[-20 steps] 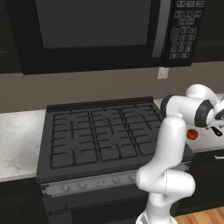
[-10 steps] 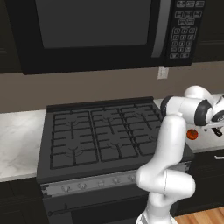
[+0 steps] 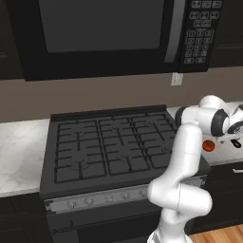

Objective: Place the pan on the rear right burner on the stove. Then place the tomato and the onion in the pan and turn on the rear right burner.

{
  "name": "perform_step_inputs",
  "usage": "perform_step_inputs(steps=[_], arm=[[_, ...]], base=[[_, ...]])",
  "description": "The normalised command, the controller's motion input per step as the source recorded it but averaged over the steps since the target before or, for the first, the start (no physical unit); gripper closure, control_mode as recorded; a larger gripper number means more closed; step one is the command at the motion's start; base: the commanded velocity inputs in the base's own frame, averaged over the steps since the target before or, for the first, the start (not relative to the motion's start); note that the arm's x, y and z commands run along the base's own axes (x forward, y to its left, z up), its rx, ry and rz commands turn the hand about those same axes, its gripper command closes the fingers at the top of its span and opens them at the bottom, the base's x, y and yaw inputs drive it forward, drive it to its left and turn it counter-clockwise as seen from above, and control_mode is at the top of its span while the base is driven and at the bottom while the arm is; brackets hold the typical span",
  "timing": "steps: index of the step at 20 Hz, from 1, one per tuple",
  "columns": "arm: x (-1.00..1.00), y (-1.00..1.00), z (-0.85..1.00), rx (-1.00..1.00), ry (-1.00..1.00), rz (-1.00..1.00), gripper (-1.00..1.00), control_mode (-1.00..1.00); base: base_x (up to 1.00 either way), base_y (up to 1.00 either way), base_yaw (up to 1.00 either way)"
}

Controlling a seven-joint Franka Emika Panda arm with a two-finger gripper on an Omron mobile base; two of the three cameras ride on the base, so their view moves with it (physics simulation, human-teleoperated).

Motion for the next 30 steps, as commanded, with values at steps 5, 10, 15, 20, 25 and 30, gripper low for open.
perform_step_inputs(steps=[5,10,15,20,25,30], arm=[[0.18,-0.14,-0.22,0.00,0.00,0.00,-1.00,-1.00],[0.06,0.00,-0.12,-0.01,0.00,0.00,1.00,-1.00],[-0.07,0.02,0.03,-0.03,-0.07,0.00,1.00,-1.00],[-0.26,0.30,0.42,-0.18,-0.27,0.00,1.00,-1.00],[-0.11,0.57,0.52,-0.25,-0.24,0.00,1.00,-1.00],[0.00,0.70,0.55,-0.26,-0.10,0.00,1.00,-1.00]], base=[[0.00,0.00,0.00],[0.00,0.00,0.00],[0.00,0.00,0.00],[0.00,0.00,0.00],[0.00,0.00,0.00],[0.00,0.00,0.00]])
